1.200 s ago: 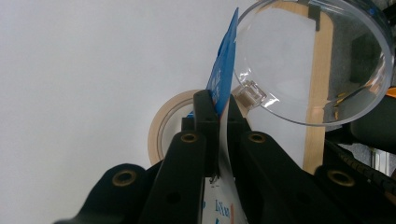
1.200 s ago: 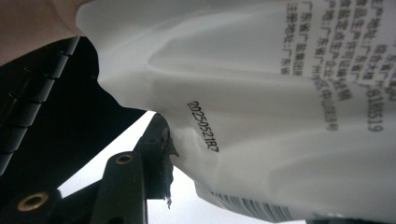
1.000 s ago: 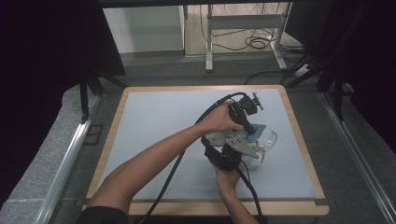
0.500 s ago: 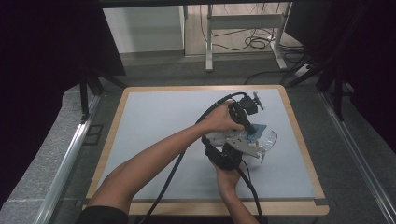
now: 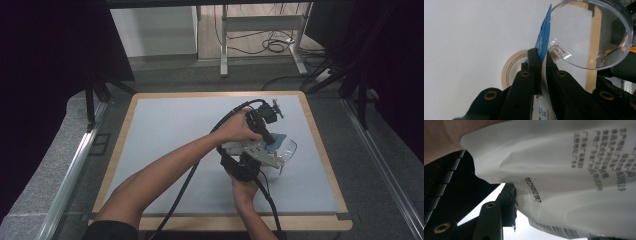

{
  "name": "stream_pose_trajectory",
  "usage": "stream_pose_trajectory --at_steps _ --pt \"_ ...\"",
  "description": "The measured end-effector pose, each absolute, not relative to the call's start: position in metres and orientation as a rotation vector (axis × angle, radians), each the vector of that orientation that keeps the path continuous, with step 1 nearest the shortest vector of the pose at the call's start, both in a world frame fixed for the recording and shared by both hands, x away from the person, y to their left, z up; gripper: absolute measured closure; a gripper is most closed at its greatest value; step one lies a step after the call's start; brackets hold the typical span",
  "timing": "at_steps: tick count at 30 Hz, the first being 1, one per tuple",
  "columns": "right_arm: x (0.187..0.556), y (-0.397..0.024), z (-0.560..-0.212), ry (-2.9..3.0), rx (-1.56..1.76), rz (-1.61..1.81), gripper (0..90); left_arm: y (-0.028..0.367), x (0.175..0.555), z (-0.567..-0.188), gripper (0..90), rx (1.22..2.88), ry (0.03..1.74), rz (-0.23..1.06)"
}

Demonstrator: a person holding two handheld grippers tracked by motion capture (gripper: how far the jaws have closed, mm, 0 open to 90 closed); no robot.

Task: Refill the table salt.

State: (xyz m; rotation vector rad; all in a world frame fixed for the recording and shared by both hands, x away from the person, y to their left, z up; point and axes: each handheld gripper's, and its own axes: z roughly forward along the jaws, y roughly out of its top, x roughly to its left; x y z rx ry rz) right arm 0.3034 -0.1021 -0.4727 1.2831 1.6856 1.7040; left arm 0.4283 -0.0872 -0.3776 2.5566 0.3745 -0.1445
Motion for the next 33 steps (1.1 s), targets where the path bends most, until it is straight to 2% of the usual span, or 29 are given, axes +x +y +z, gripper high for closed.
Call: stream_pose_trajectory --at_steps 33 --pt "0.3025 -0.0970 -0.4722 1.659 1.295 1.719 51.1 -0.0817 0.4271 -0.3775 90.0 2.548 0.371 -0.144"
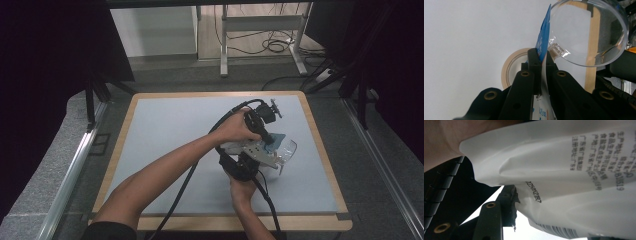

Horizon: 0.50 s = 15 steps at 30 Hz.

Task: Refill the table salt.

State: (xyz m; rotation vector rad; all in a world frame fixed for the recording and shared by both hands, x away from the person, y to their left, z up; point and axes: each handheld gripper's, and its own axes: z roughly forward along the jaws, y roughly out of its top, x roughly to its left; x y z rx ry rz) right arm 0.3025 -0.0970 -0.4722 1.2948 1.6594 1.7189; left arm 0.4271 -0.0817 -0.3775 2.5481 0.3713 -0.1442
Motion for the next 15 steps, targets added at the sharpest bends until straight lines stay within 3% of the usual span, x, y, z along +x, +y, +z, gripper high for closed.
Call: stream_pose_trajectory --at_steps 15 --pt "0.3005 -0.0933 -0.4747 1.670 1.286 1.721 51.1 -0.0770 0.4250 -0.3796 90.0 2.546 0.388 -0.141"
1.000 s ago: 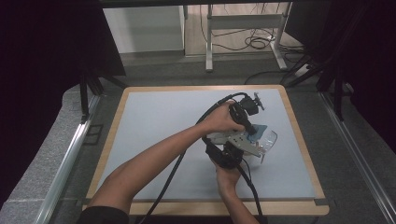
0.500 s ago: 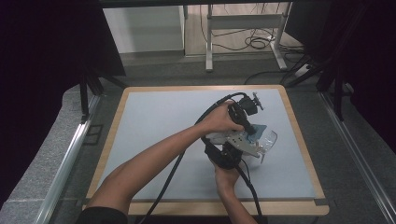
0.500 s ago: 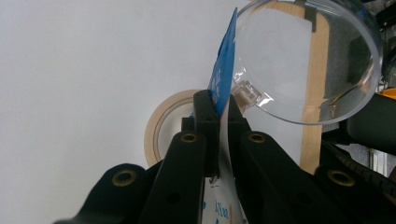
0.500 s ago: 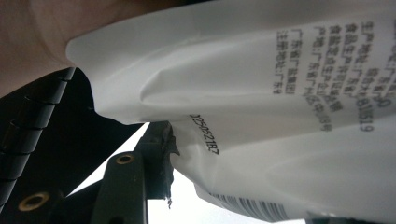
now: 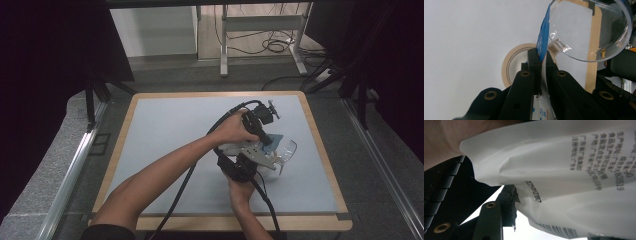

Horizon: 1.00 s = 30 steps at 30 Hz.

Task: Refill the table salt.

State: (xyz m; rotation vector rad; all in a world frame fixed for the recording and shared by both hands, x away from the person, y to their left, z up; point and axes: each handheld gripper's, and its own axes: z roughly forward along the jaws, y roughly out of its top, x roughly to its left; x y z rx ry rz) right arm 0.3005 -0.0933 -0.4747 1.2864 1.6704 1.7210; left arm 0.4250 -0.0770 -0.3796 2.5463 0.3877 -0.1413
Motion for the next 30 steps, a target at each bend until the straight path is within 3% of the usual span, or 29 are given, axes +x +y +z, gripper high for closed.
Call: stream_pose_trajectory --at_steps 30 --pt "0.3034 -0.0936 -0.4725 1.663 1.301 1.734 51.4 -0.0765 0.4283 -0.3778 90.0 2.543 0.384 -0.143"
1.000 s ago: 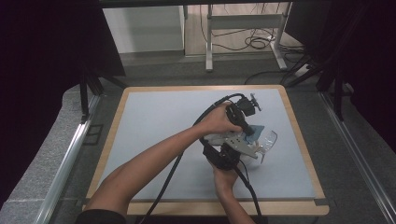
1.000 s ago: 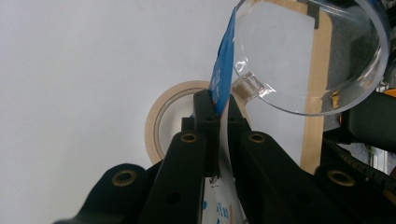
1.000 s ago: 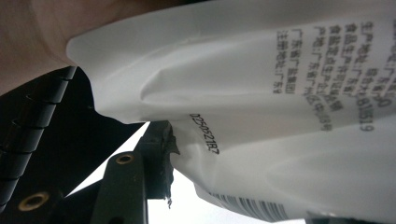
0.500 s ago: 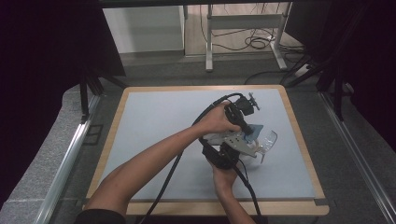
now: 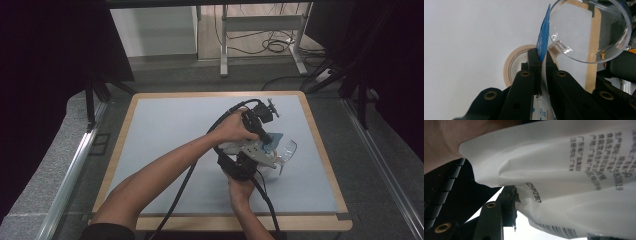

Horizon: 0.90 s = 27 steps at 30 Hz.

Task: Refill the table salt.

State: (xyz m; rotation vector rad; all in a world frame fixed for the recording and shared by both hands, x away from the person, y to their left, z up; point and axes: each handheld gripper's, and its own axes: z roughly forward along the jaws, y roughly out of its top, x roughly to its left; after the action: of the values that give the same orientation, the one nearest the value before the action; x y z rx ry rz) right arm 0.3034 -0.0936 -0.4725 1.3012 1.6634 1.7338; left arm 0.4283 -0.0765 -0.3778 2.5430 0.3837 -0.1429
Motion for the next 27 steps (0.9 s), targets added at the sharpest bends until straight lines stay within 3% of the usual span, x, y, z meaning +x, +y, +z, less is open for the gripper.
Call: stream_pose_trajectory --at_steps 27 --pt "0.3016 -0.0928 -0.4767 1.699 1.275 1.702 51.1 -0.0727 0.4268 -0.3810 90.0 2.525 0.396 -0.137"
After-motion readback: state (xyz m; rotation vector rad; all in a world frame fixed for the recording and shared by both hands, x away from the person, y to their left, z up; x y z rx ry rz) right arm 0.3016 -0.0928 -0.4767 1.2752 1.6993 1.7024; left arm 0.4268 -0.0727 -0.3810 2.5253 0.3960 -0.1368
